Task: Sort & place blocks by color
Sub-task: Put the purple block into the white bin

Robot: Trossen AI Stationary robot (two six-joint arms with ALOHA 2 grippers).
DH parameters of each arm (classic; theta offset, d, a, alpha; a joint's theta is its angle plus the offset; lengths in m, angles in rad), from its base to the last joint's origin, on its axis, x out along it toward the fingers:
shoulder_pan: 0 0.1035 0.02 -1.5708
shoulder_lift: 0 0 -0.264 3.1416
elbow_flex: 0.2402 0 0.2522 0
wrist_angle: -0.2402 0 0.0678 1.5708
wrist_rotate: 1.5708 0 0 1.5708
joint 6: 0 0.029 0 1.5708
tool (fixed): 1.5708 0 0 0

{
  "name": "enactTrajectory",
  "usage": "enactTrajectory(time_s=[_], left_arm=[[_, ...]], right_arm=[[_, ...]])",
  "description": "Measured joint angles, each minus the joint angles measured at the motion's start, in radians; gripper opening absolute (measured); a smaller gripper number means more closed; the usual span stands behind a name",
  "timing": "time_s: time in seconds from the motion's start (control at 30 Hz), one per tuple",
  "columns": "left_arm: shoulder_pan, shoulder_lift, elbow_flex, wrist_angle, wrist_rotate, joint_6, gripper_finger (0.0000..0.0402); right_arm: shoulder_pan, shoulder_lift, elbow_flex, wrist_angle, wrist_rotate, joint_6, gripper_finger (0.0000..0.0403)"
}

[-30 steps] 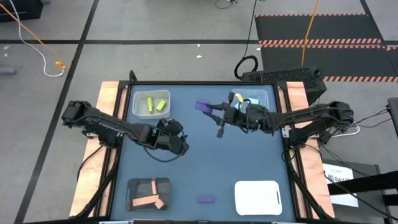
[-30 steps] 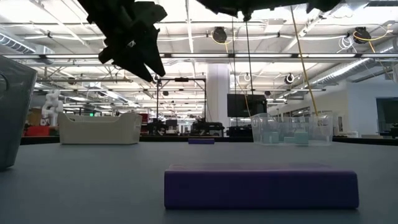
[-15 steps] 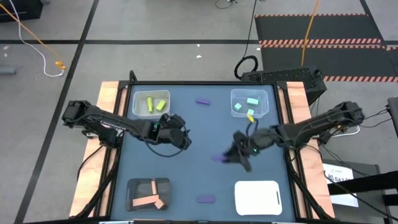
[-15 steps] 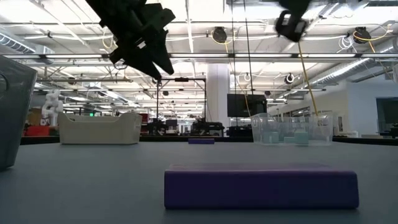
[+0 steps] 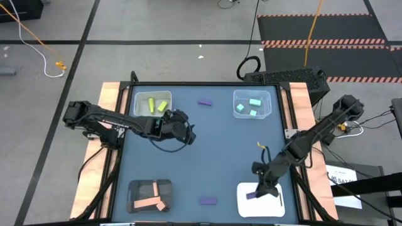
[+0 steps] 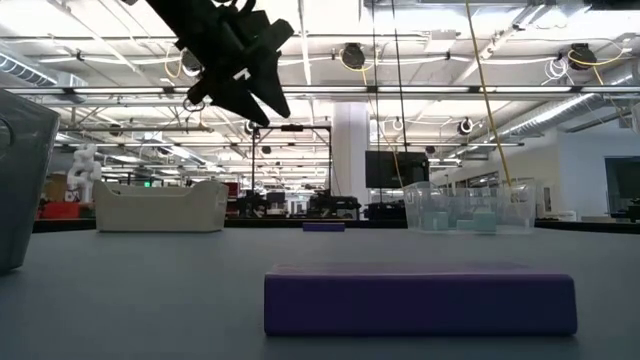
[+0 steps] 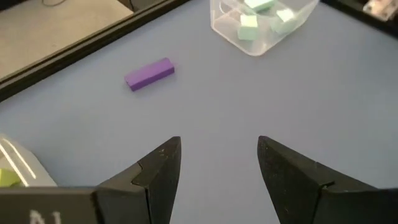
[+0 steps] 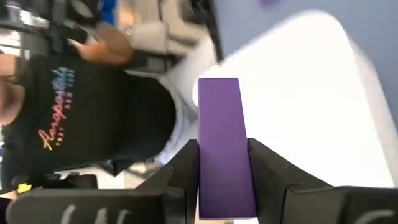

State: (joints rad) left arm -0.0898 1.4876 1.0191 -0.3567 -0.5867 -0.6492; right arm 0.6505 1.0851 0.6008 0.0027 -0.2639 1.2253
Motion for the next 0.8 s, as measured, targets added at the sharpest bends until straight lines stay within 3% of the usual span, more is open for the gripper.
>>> enactTrajectory(time_s=[0.27, 0.53, 0.8], left_arm=[[0.028, 0.0, 0.0, 0.112, 0.001, 0.075, 0.0214], [0.078, 0.037, -0.001, 0.219, 0.104, 0.35, 0.0214], [0.089, 0.091, -0.002, 0.234, 0.18, 0.366, 0.0214]], right_arm=[[0.045, 0.0, -0.125, 0.023, -0.003, 0.201, 0.0116], [0.048, -0.001, -0.158, 0.238, -0.008, 0.186, 0.0177], [0.022, -0.001, -0.158, 0.459, -0.001, 0.061, 0.0225]])
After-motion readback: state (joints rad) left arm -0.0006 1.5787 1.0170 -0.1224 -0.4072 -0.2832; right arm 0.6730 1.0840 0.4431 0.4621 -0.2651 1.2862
